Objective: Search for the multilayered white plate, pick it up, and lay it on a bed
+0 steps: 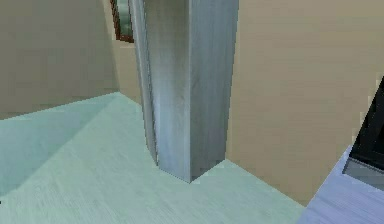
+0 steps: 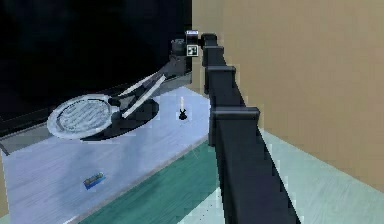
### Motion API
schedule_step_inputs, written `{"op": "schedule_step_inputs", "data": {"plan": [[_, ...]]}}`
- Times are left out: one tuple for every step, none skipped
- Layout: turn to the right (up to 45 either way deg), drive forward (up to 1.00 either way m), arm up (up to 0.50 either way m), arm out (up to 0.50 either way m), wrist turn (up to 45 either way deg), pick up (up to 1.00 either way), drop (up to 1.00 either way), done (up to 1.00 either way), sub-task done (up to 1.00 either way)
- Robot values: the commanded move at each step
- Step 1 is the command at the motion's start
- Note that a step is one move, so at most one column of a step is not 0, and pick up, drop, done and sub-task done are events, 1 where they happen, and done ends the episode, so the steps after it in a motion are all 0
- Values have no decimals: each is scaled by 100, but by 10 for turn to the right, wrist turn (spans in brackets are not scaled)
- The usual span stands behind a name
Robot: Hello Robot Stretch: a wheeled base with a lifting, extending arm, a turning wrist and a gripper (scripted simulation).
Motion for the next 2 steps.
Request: {"op": "schedule_step_inputs", "data": {"plan": [[0, 0, 0, 0, -150, 0, 0, 0, 0], [0, 0, 0, -46, 0, 0, 0, 0, 0]]}}
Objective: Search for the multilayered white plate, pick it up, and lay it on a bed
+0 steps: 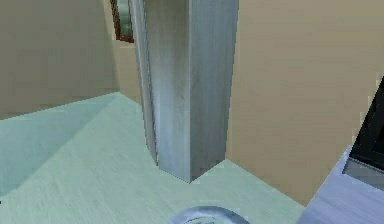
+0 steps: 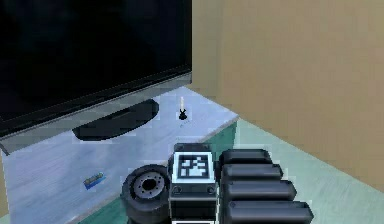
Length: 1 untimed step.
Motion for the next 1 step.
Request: {"op": "schedule_step_inputs", "data": {"plan": [[-300, 0, 0, 0, 0, 0, 0, 0, 0]]}}
